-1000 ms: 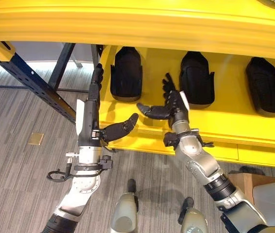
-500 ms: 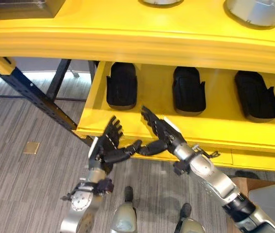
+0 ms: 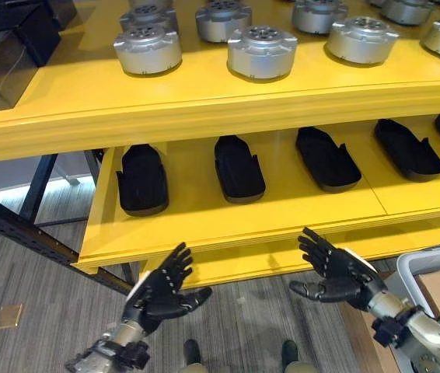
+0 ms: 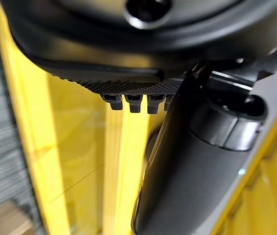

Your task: Move parts from the plastic box to the shelf.

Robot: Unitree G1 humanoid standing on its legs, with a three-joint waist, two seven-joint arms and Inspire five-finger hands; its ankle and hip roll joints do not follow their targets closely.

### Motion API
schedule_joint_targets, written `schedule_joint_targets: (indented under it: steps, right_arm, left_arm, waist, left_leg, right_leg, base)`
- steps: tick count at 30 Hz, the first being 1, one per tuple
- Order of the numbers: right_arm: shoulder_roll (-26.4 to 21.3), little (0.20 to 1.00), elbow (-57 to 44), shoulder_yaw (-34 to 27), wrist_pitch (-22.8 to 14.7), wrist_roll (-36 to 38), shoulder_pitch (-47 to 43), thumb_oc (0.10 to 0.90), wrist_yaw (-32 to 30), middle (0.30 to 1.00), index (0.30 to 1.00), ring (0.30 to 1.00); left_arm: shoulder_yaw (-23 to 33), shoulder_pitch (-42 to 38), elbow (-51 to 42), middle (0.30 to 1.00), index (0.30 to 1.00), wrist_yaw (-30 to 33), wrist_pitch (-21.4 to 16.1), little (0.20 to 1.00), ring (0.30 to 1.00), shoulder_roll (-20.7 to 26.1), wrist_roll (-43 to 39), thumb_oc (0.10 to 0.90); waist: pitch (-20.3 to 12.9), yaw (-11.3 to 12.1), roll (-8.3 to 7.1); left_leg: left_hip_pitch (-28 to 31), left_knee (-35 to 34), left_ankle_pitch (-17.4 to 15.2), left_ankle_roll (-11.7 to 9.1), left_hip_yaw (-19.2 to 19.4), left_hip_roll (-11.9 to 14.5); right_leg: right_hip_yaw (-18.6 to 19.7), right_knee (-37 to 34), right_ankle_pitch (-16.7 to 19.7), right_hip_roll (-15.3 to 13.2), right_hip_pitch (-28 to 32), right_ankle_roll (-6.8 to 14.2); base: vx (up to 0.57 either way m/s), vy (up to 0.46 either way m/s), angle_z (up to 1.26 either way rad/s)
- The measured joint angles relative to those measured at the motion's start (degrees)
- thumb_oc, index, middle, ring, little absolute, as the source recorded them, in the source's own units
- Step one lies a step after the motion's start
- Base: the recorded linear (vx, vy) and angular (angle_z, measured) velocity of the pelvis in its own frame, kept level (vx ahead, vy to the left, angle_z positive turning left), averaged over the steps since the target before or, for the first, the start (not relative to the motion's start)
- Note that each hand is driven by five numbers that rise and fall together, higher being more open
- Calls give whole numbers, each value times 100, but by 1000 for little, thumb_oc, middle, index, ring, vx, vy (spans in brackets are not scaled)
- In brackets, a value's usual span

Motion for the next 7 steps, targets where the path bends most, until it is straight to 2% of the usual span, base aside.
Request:
schedule_joint_targets:
  steps: [3, 7]
  right_arm:
    - [401, 1000, 0, 176, -207, 6, -88, 900, 222, 1000, 1000, 1000]
    - [402, 1000, 0, 238, -324, -5, -67, 900, 216, 1000, 1000, 1000]
  left_arm:
    - [44, 16, -279, 1000, 1000, 19, -5, 1000, 1000, -11, 0, 900]
    - [329, 205, -374, 1000, 1000, 406, -39, 1000, 1000, -100, 4, 900]
  waist:
    - [-303, 49, -38]
    - [-366, 200, -85]
  left_leg:
    - [-8, -1, -28, -38, -10, -20]
    - [-22, -1, -26, -36, -91, -30]
  right_leg:
    - [-10, -30, 2, -21, 0, 4]
    - [-100, -30, -11, -29, 47, 20]
  base:
    - [37, -6, 3]
    - [35, -17, 9]
